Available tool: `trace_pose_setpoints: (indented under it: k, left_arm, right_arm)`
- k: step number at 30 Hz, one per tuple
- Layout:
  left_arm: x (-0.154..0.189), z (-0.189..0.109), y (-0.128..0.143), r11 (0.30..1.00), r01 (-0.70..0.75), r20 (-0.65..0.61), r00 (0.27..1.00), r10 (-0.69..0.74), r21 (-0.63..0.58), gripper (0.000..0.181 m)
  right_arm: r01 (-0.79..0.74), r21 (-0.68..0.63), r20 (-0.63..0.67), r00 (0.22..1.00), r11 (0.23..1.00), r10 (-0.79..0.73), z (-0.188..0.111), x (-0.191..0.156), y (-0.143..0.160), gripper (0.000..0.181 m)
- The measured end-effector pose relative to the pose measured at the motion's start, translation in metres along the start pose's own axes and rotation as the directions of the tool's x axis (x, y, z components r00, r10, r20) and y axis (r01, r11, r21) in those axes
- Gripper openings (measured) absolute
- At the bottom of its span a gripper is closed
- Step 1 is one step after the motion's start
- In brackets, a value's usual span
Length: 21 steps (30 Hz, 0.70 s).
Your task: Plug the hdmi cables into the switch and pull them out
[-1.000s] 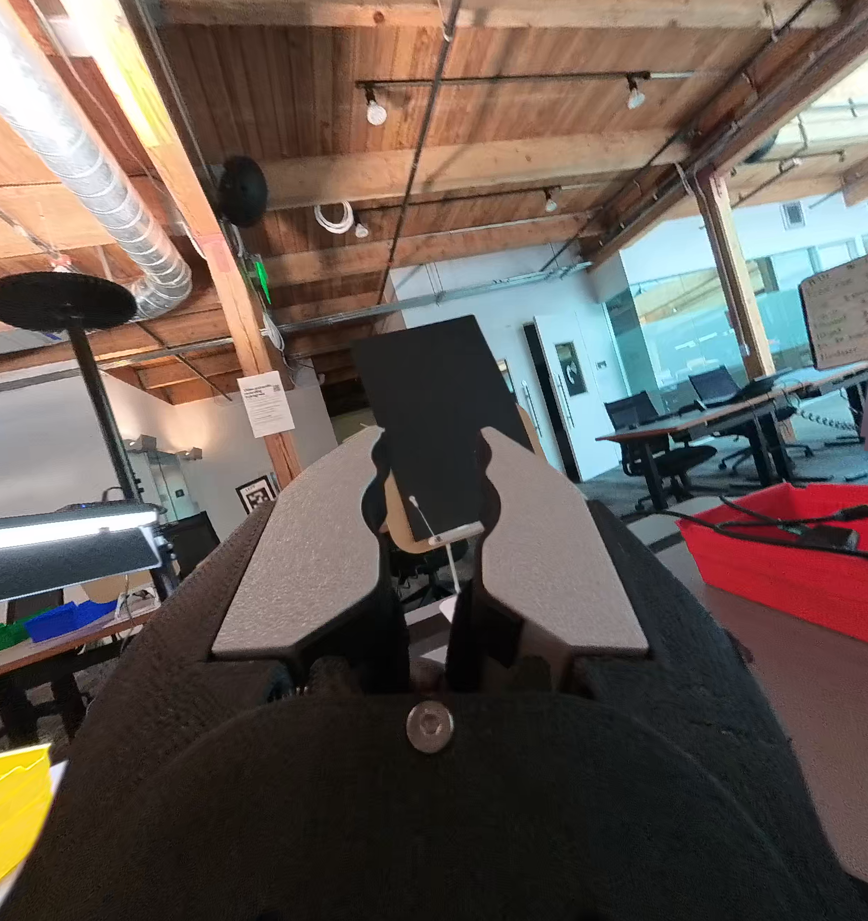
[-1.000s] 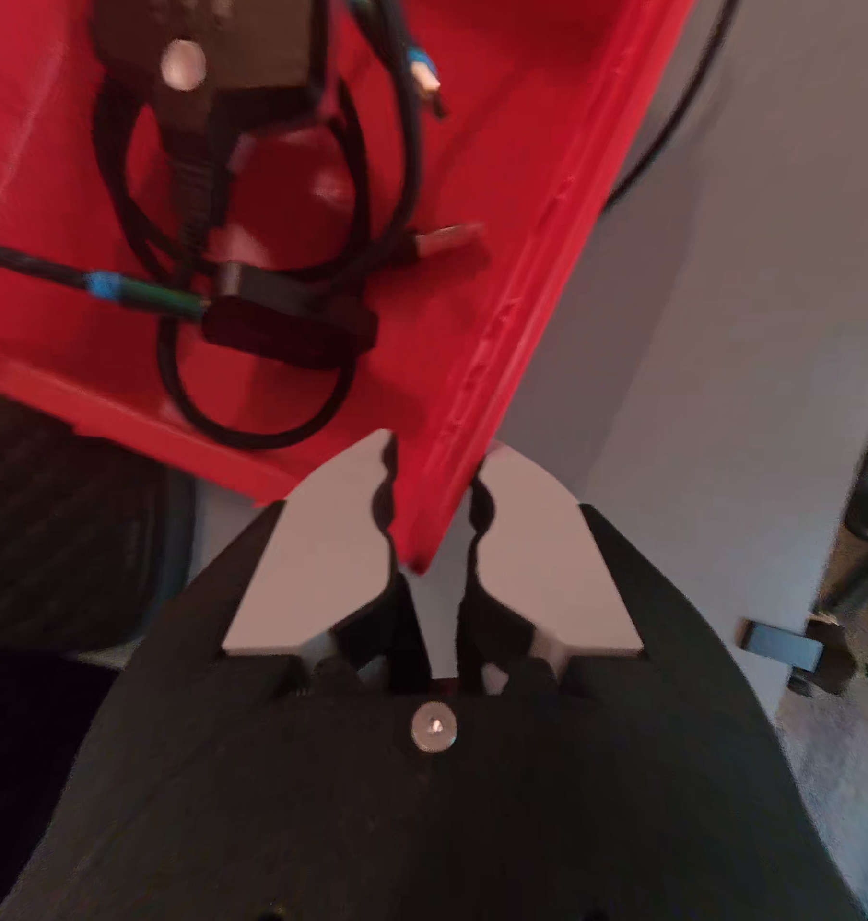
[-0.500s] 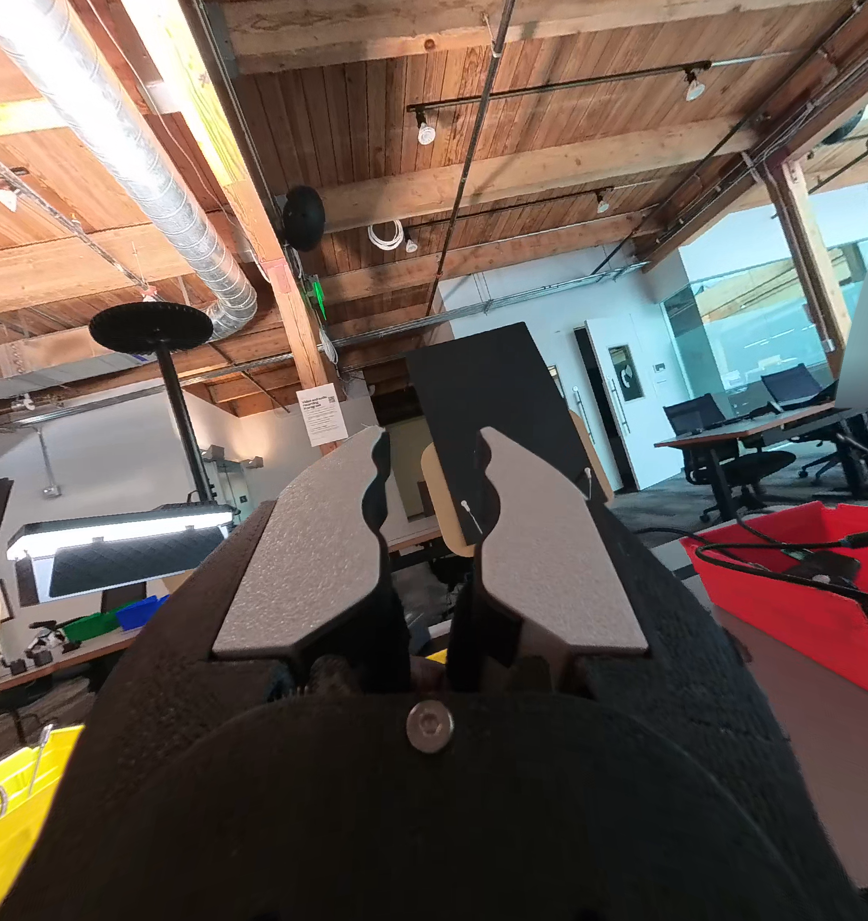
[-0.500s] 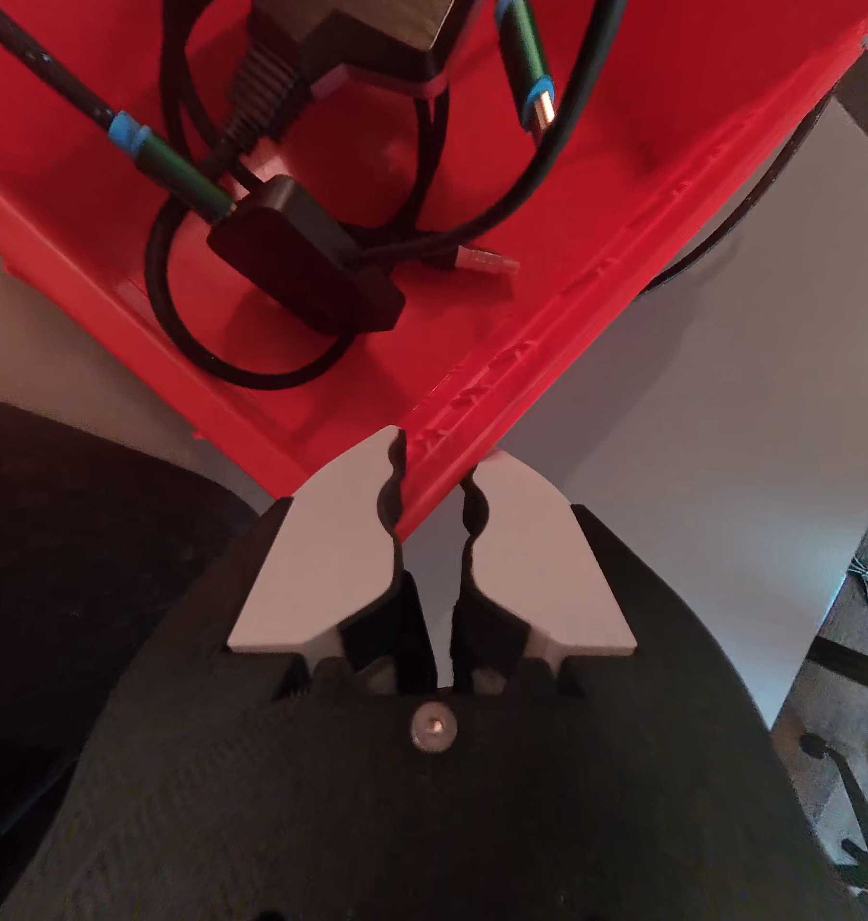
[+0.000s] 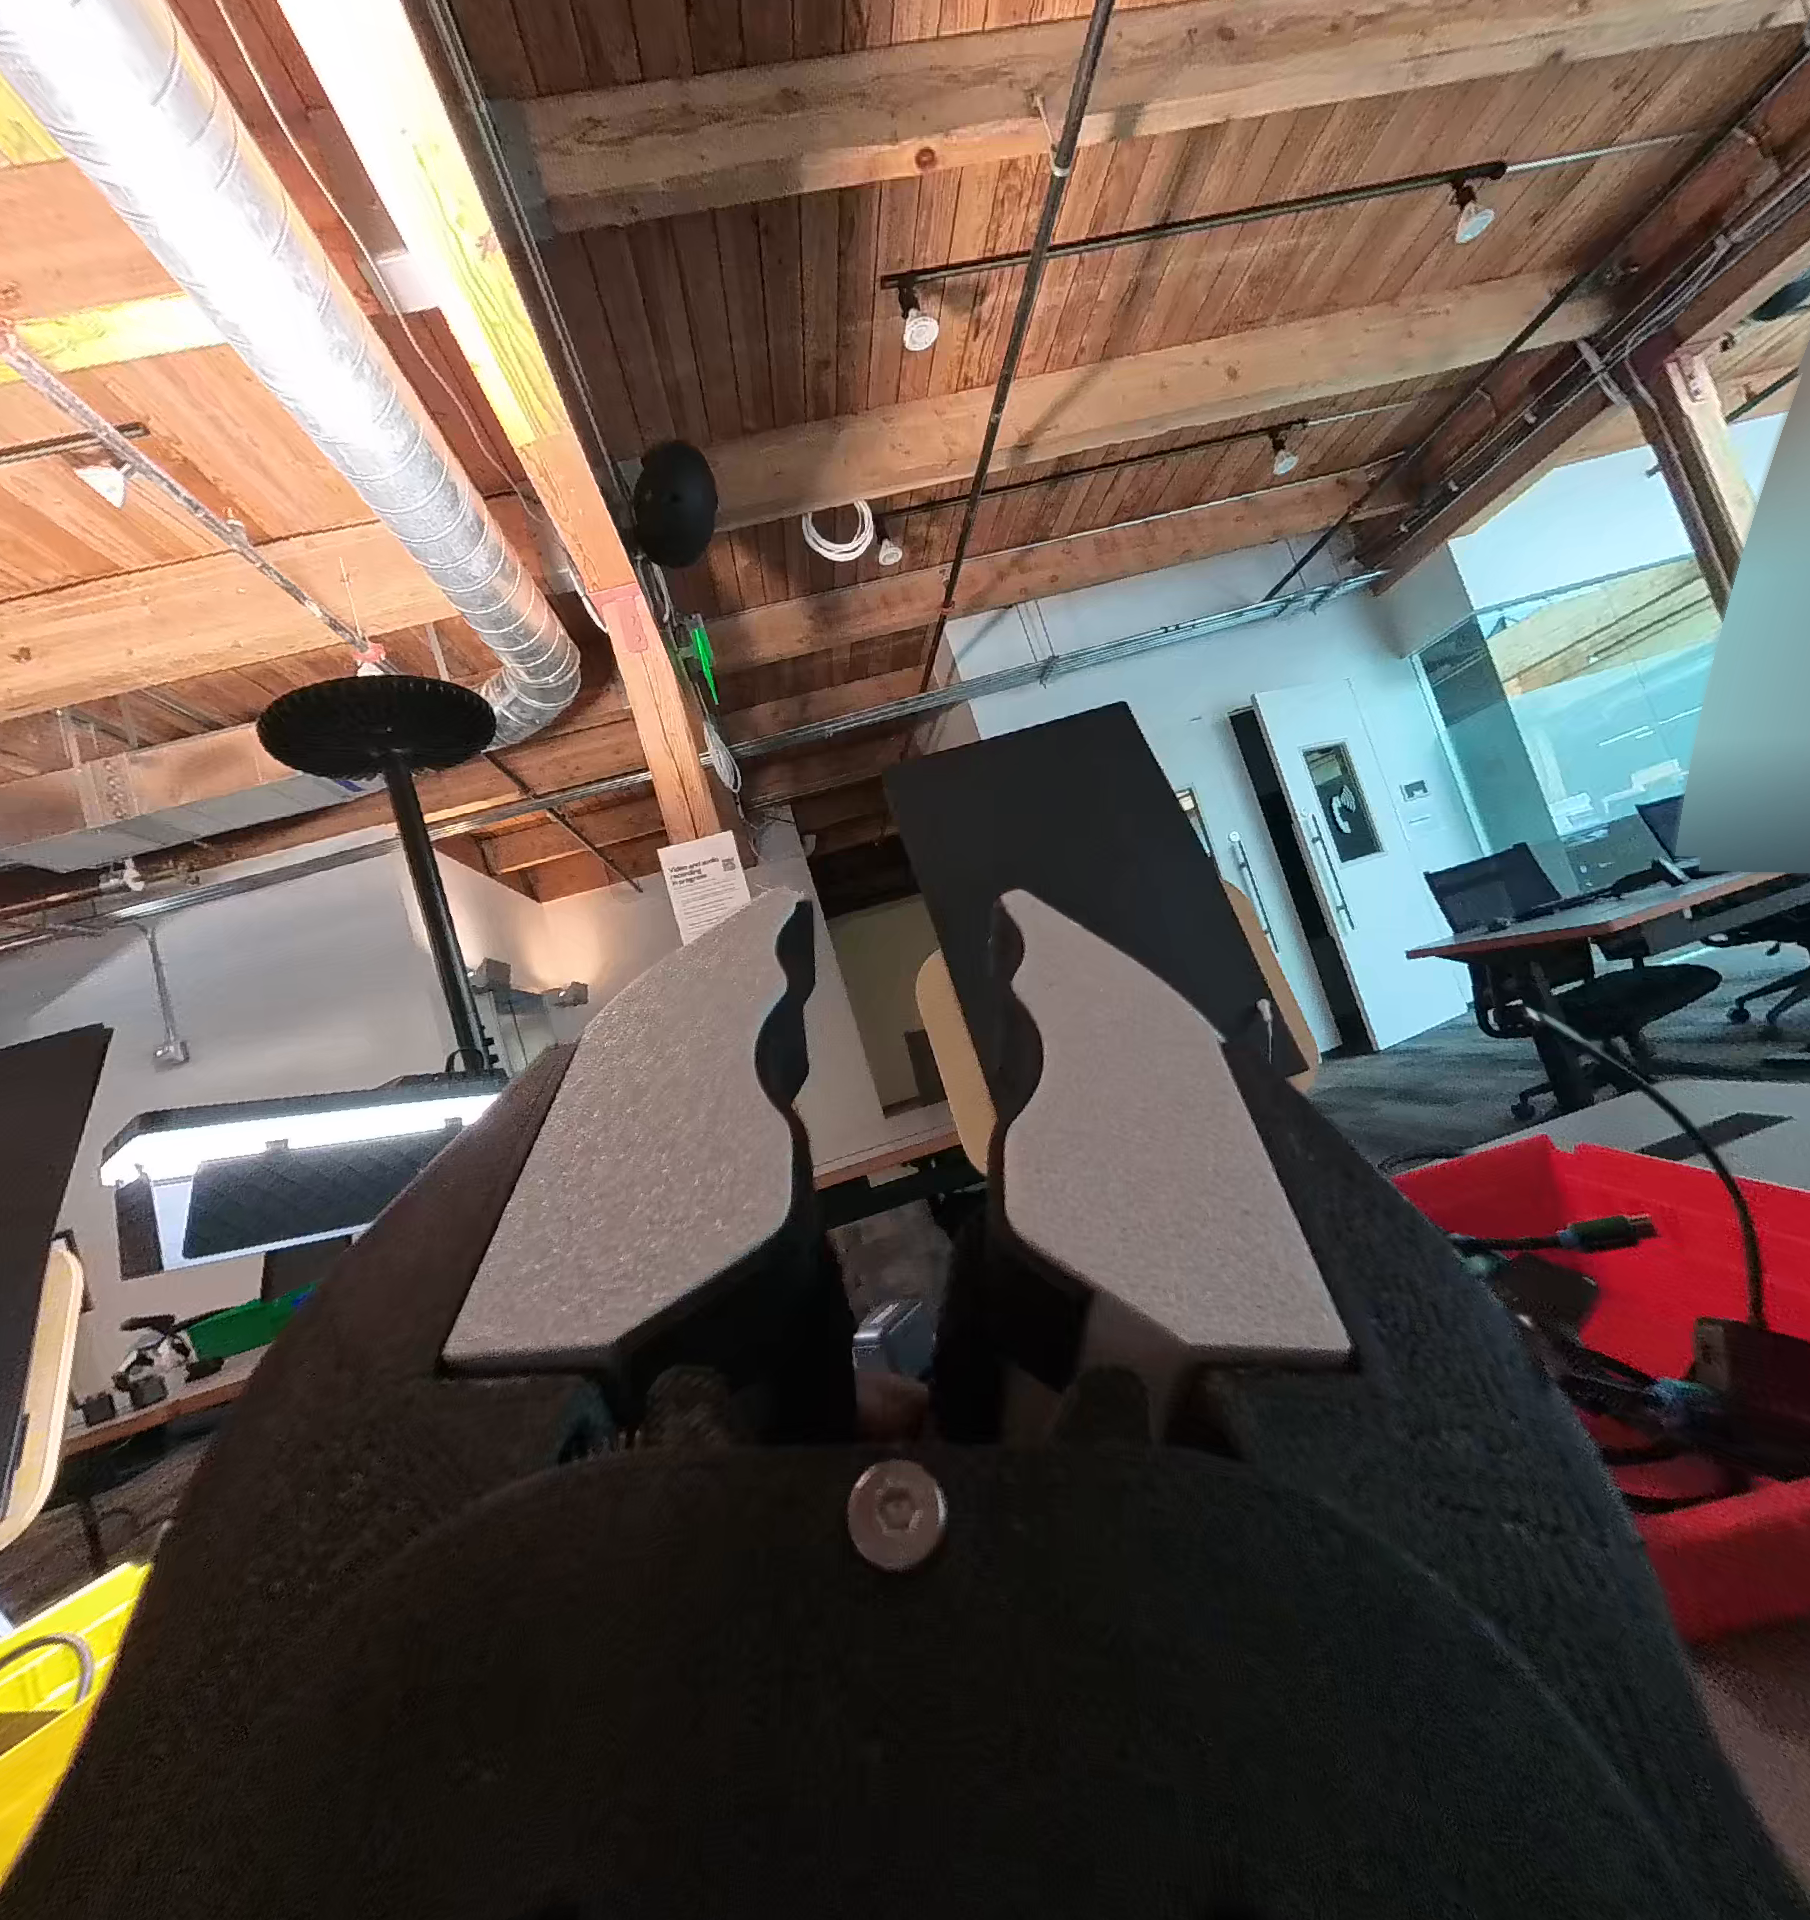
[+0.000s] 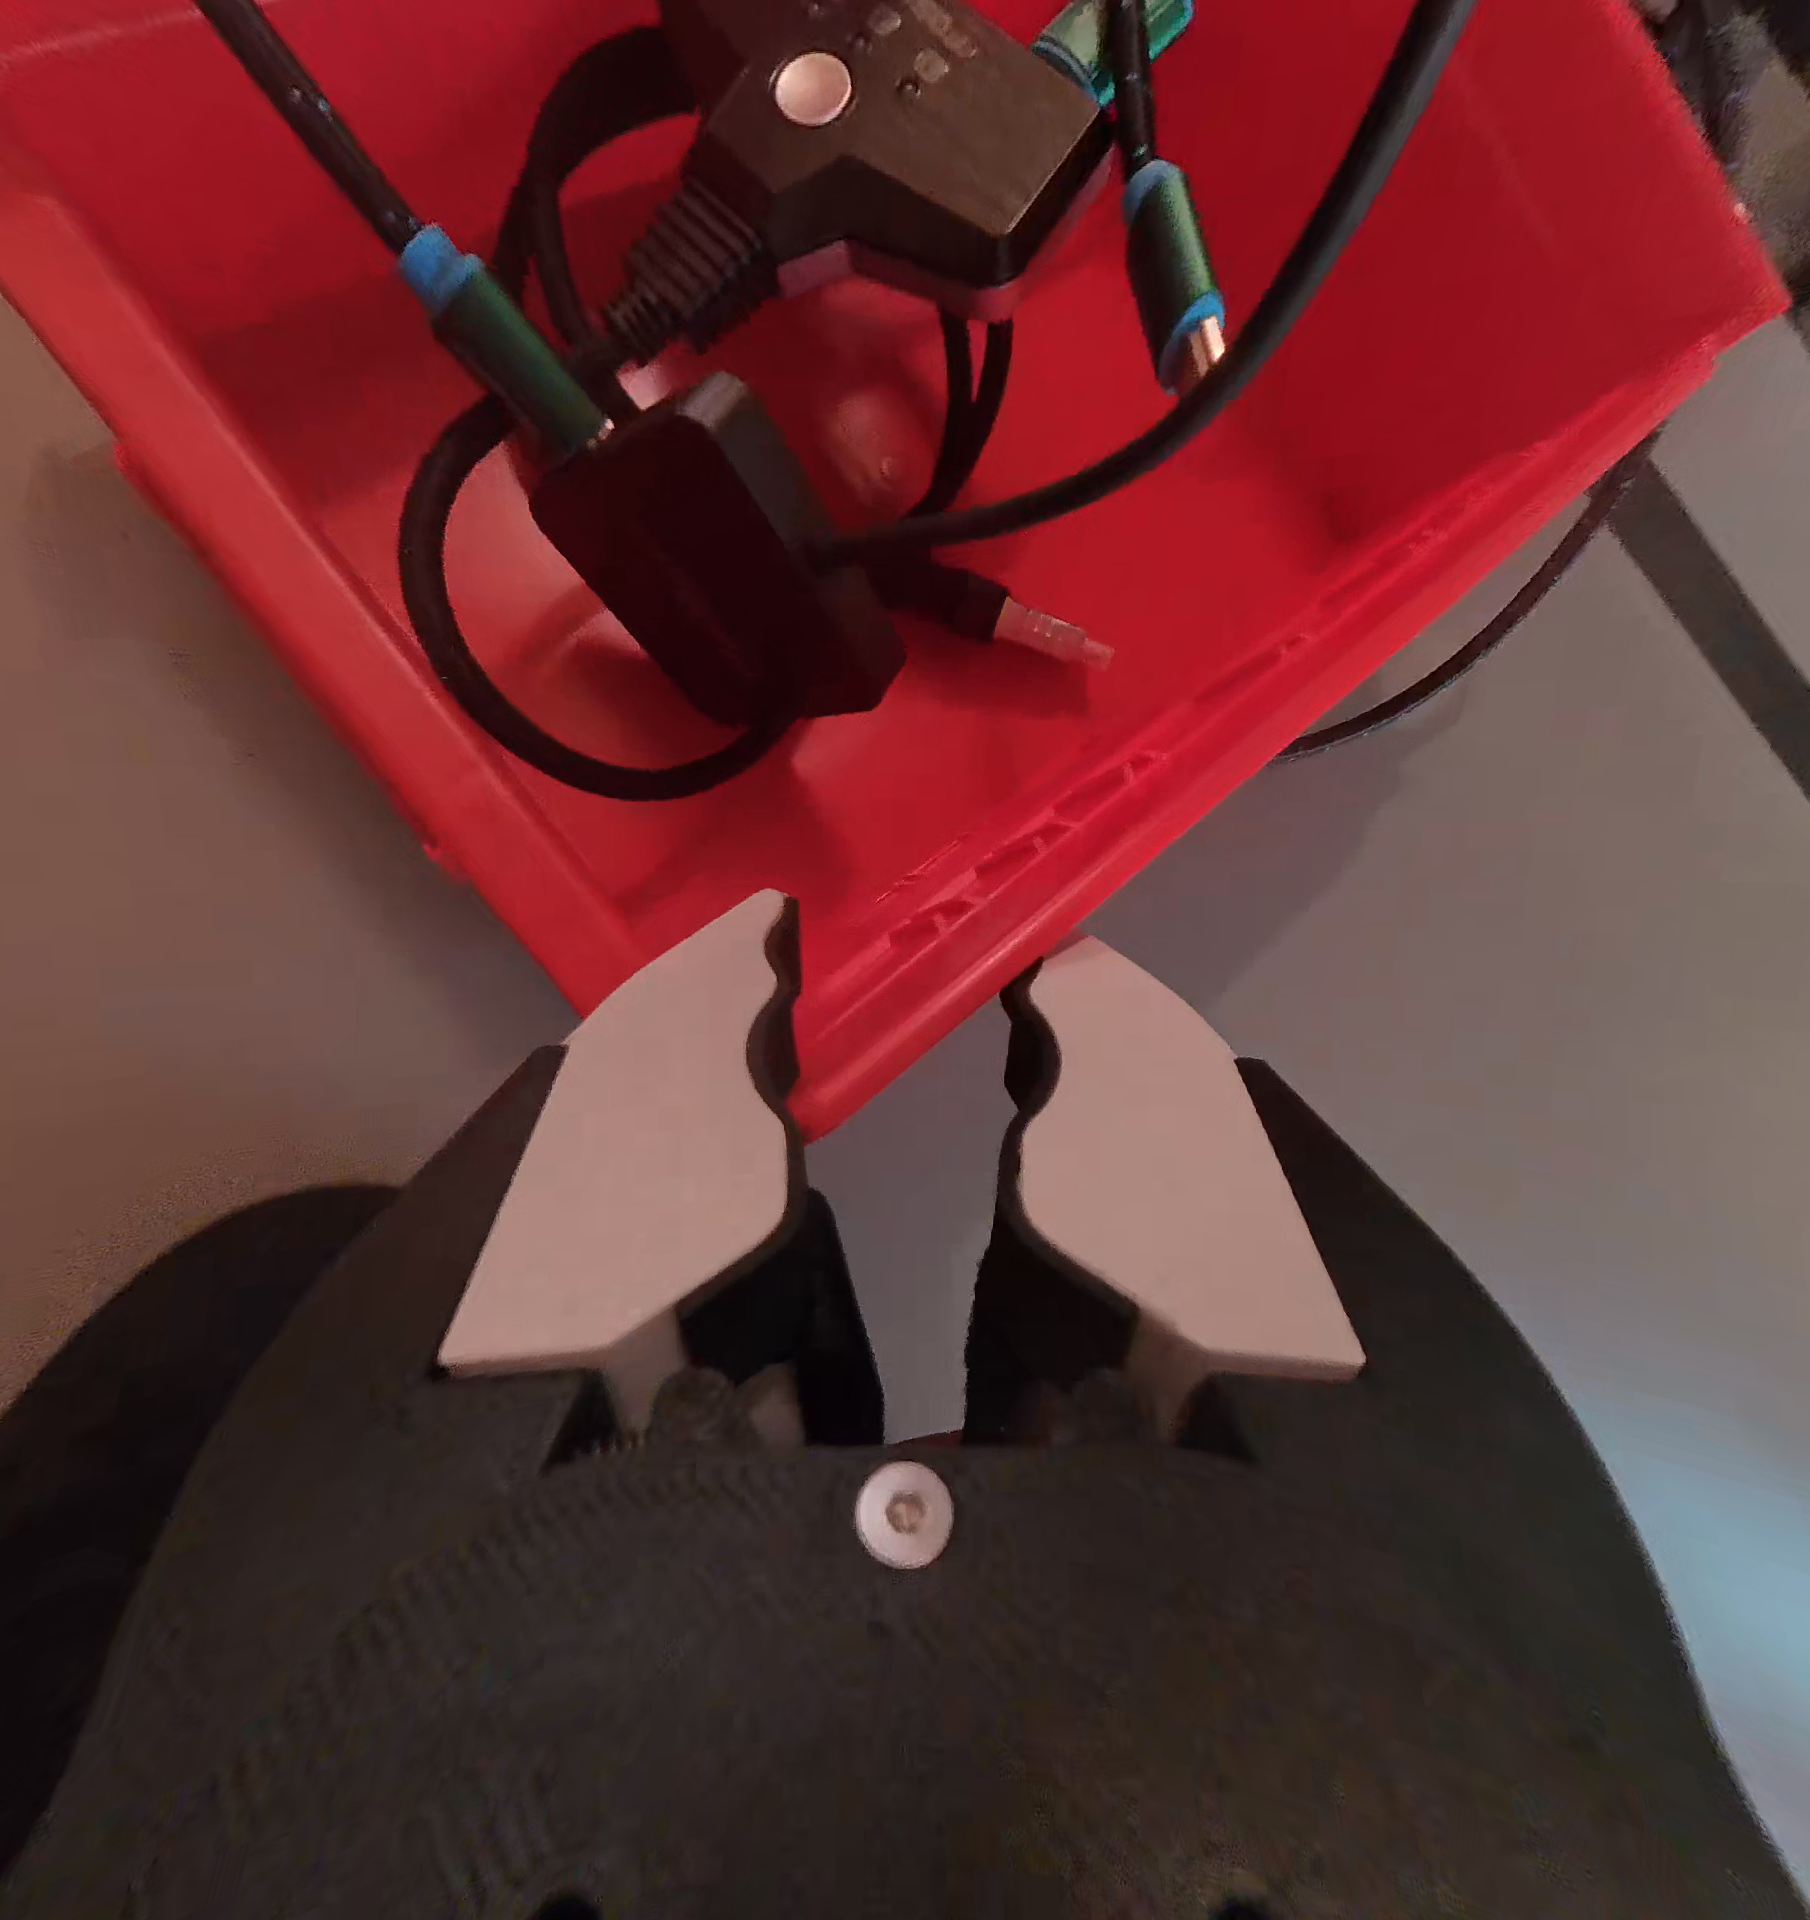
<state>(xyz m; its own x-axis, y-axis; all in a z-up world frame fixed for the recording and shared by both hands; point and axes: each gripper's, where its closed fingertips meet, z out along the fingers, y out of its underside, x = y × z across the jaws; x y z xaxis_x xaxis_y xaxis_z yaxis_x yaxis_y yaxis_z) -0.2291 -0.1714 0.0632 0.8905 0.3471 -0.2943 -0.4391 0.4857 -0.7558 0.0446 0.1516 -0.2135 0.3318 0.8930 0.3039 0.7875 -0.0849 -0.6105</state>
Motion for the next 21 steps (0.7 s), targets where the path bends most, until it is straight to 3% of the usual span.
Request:
trace_pose_setpoints:
  k: [1,9,21]
  left_arm:
    - [0.000,0.000,0.002,1.000,-0.002,0.001,1.000,0.002,-0.008,0.031]
    - [0.006,-0.002,-0.001,1.000,-0.028,-0.027,0.999,0.028,-0.013,0.031]
    - [0.016,0.006,0.011,0.998,-0.033,-0.078,0.997,0.029,-0.047,0.031]
  right_arm:
    - [0.009,0.020,-0.002,1.000,1.000,-0.009,0.002,-0.004,-0.005,0.038]
    - [0.079,0.172,-0.029,0.997,0.982,-0.075,0.016,-0.037,-0.037,0.041]
    - [0.080,0.244,-0.012,0.997,0.967,-0.079,0.017,-0.066,-0.054,0.042]
